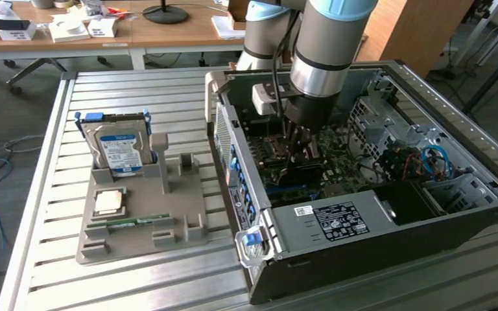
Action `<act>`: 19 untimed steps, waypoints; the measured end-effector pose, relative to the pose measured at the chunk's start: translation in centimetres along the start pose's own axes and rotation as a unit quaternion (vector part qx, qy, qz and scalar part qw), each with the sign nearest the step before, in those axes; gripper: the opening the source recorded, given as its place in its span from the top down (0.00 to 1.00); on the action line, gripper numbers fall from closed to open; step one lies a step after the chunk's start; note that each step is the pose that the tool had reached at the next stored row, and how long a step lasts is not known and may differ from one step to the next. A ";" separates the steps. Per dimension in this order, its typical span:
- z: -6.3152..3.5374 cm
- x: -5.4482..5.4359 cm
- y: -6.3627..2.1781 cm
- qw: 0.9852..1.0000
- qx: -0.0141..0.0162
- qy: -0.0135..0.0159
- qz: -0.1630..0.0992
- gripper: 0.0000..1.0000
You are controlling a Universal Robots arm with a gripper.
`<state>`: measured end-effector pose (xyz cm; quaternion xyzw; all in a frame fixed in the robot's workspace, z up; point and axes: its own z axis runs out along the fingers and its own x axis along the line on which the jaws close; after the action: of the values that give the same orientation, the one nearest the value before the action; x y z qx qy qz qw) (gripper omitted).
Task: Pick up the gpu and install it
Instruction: 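Press down on the gpu until it lock into place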
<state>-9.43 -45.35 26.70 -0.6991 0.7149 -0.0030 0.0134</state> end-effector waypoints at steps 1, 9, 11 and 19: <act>0.00 0.0 0.00 1.000 0.000 0.000 0.000 0.89; 0.00 -0.1 0.00 1.000 0.000 0.000 0.000 0.89; 0.00 -0.1 0.00 1.000 0.000 0.000 0.000 0.89; 0.05 -0.2 0.05 1.000 0.000 0.000 0.000 0.89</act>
<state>-9.48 -45.15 26.66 -0.6991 0.7149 -0.0030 0.0133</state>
